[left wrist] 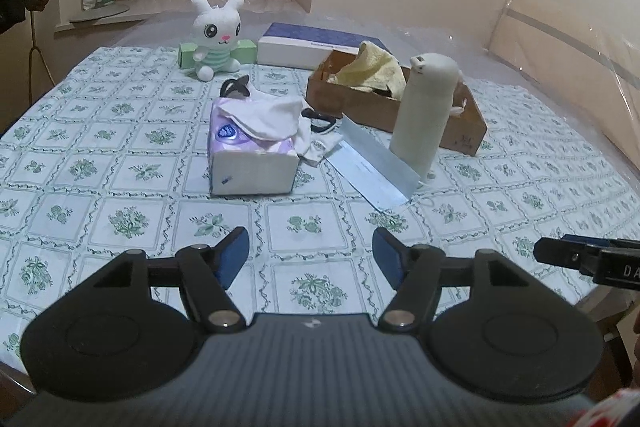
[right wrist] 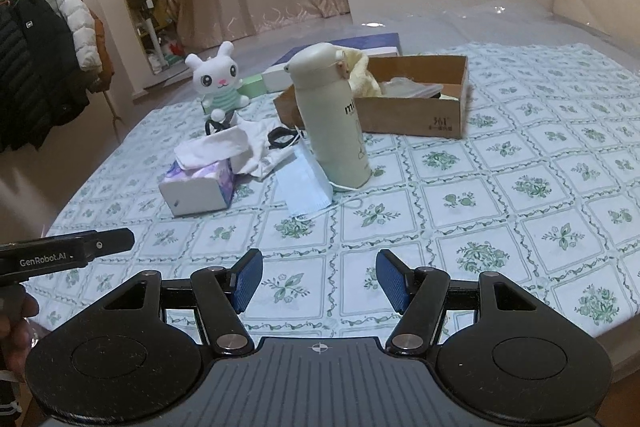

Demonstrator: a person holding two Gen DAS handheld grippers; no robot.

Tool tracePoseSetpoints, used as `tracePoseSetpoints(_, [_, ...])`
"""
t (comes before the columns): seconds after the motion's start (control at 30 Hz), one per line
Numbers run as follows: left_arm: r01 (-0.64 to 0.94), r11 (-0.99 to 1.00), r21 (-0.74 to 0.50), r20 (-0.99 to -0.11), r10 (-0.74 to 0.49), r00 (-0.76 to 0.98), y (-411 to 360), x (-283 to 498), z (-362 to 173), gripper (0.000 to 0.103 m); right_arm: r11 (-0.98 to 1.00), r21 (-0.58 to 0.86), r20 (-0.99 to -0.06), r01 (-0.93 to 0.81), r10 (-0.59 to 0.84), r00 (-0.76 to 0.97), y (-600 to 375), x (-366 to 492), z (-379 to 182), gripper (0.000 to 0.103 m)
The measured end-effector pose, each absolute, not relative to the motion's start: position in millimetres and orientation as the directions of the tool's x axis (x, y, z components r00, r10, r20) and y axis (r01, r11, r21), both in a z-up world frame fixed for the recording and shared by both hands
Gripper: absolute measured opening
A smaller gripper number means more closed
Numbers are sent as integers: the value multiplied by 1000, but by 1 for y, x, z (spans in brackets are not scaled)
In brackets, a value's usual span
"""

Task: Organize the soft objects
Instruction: 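Withdraw both grippers from the box toward the purple tissue pack, then grasp the white cloth on the tissue pack with the left gripper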

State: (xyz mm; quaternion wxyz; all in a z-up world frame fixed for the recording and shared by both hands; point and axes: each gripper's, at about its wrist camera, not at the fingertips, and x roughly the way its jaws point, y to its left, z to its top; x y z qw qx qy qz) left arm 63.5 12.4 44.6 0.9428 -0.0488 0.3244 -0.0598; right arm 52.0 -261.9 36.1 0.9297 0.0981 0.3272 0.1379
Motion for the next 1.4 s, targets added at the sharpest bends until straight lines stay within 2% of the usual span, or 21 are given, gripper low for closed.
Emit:
tracePoseSetpoints(0.7, [59, 994, -87, -615, -100, 782, 25, 84, 38, 65, 942, 266, -590, -202, 325, 739, -253, 69, 28, 63])
tracePoseSetpoints(1.13, [80, 997, 2, -602, -62, 796, 34, 149, 27, 65, 941, 212, -604, -263, 338, 722, -230, 115, 6, 63])
tracePoseSetpoints(1.4, [151, 984, 95, -582, -69, 810, 29, 207, 22, 65, 939, 193, -610, -286, 343, 715, -215, 150, -11, 63])
